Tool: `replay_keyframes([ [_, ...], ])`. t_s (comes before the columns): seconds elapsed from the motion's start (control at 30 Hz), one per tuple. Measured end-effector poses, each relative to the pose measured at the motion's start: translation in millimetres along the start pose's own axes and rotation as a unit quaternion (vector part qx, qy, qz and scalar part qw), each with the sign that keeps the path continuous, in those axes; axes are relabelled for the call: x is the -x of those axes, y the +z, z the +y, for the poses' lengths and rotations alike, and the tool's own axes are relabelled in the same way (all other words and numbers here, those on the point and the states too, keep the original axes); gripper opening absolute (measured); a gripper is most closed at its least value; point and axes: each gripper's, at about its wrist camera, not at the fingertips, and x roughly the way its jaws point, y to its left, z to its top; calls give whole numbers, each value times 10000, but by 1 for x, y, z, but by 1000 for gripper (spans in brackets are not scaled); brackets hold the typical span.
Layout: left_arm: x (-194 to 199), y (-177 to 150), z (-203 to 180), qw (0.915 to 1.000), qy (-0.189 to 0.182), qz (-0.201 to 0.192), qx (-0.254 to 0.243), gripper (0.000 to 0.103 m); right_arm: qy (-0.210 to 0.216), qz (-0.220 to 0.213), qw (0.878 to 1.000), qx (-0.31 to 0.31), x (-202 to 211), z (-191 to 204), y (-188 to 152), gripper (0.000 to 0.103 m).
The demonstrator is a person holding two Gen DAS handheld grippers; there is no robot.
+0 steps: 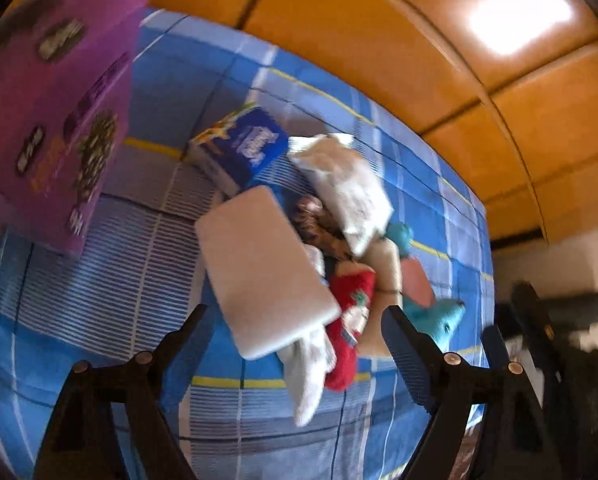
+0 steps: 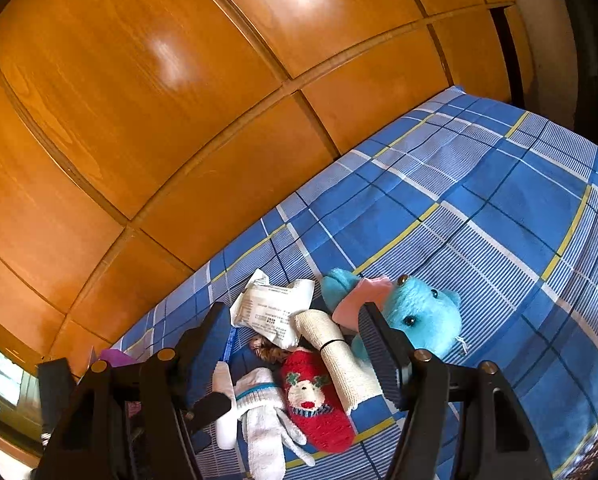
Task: Organize soft objects
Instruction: 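Return both tools to the pile and grasp the white sponge with the left tool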
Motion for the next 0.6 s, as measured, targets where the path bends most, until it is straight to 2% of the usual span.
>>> replay_keyframes([
  [0.2,-16,8,18,9981,-1,-35,622,86,0,63,9999,120,-2,4,-3,67],
  [0.27,-20,10,20,9976,-45,-27,685,82,-37,71,9998,177,-3,6,-3,67],
  [0.3,-23,11,21,9977,-73,-6,670,73,-42,81,9998,197,-4,6,-4,67],
  [0.33,-25,11,20,9981,-76,4,604,64,-43,102,9997,229,-5,7,-4,67],
  [0.47,-22,3,21,9999,-24,-63,142,62,-12,373,9986,385,-16,12,-8,67],
  [0.53,-16,-2,24,10000,-29,-72,-8,61,81,608,9974,367,-23,11,-11,63],
  [0.6,-5,-11,25,9993,2,-116,-358,61,19,770,9962,410,-30,11,-13,60],
])
